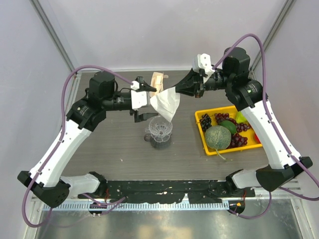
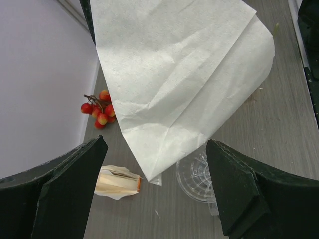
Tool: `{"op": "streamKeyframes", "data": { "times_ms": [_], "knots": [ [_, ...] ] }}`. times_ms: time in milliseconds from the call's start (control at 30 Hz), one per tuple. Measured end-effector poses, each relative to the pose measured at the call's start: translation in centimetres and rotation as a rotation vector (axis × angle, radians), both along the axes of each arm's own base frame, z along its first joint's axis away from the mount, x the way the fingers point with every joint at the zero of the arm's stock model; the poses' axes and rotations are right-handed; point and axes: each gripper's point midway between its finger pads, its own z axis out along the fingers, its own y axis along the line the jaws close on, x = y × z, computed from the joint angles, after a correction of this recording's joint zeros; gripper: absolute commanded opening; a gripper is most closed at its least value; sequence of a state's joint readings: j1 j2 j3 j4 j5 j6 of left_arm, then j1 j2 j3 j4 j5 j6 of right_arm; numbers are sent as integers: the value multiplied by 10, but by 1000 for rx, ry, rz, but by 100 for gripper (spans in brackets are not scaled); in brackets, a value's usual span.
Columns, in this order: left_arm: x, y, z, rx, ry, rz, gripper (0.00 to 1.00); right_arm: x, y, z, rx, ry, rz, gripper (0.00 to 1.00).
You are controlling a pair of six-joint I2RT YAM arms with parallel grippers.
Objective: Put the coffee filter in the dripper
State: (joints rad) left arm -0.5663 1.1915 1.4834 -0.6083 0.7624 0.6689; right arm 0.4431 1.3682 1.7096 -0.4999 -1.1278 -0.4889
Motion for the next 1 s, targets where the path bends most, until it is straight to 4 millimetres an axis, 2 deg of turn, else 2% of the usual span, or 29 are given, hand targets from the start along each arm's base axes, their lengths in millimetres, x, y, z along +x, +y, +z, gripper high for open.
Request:
{"op": "streamKeyframes", "data": {
  "times_ms": [133, 400, 467, 500, 533, 633, 667, 867, 1000],
  "knots": [
    [2, -7, 2, 18, -19, -8, 80, 0, 0, 1, 3, 15, -1, 5],
    [1, -10, 8, 31, -29, -18, 39, 2, 1, -2, -1, 33, -1, 5],
    [1, -10, 7, 34, -29, -19, 25, 2, 2, -2, -1, 33, -1, 5],
    [1, -10, 7, 34, -30, -19, 25, 2, 2, -3, -2, 34, -1, 5],
    [0, -10, 7, 34, -31, -20, 30, 2, 2, -3, -2, 35, -1, 5],
    [-1, -9, 4, 38, -34, -21, 63, 3, 2, -4, -3, 37, -1, 5],
    [-2, -8, 3, 38, -32, -21, 69, 3, 2, -4, -3, 37, -1, 5],
    [-4, -7, -5, 30, 5, -5, 77, 3, 3, -3, -1, 53, -3, 5],
    [7, -7, -4, -26, 68, 52, 90, 15, 6, -2, 18, 160, -46, 5]
  ]
}}
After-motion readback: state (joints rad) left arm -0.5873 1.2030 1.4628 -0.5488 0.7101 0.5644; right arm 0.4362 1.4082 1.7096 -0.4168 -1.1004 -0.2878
